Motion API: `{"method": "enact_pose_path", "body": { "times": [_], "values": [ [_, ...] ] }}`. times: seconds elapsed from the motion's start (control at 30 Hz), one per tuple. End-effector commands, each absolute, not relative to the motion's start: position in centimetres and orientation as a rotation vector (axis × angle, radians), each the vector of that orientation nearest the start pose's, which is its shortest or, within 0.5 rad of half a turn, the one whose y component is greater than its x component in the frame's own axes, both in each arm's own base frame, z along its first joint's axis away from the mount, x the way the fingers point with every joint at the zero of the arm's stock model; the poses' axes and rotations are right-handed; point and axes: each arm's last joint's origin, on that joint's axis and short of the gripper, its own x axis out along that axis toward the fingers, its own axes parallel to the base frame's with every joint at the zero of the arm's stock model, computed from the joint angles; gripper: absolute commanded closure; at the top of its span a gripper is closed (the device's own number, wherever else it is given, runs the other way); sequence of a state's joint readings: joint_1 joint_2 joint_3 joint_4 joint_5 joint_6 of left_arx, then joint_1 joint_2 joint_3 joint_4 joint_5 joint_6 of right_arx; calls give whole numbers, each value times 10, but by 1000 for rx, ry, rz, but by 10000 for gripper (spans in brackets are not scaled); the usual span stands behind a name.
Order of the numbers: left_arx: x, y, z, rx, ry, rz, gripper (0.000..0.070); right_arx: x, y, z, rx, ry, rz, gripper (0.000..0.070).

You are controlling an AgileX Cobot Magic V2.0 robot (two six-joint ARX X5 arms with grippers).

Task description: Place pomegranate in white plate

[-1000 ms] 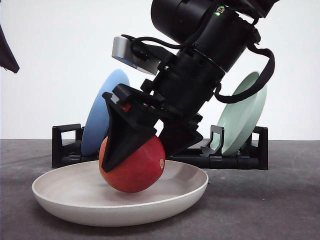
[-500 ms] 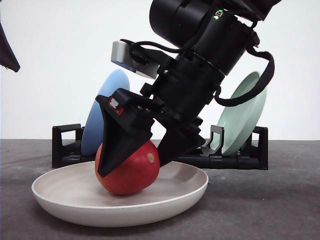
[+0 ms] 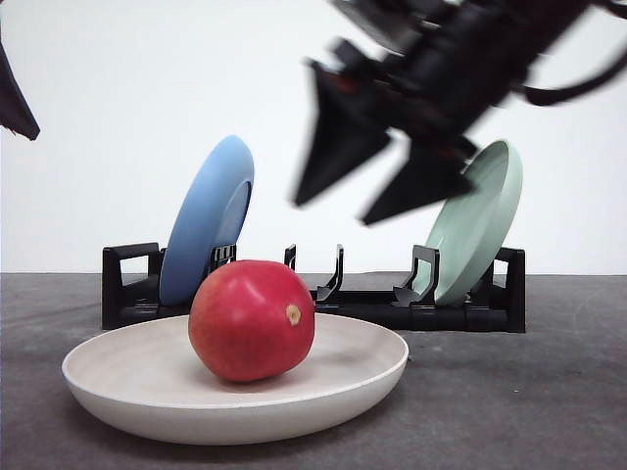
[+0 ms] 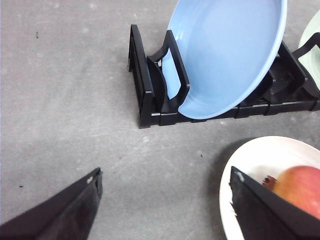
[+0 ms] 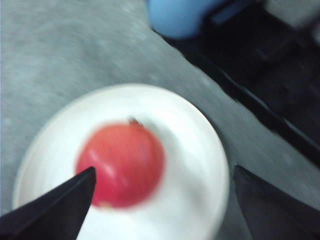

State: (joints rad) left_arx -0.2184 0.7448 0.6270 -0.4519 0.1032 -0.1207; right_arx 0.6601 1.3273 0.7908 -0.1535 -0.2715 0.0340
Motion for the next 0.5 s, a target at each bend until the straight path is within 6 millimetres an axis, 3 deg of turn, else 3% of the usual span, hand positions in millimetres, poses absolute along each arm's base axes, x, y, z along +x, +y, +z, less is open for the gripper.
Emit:
{"method": "enact_pose_path", "body": {
  "times": [0.0, 0.23, 0.47],
  "values": [
    [155, -38, 264, -87, 577, -277, 226, 208, 163, 229, -55, 693, 860, 165],
    [155, -38, 264, -87, 579, -277, 225, 190, 104, 223, 80, 646, 710, 165],
    [154, -37, 263, -86, 589, -276, 226, 175, 69, 213, 142, 613, 571, 165]
  ]
}}
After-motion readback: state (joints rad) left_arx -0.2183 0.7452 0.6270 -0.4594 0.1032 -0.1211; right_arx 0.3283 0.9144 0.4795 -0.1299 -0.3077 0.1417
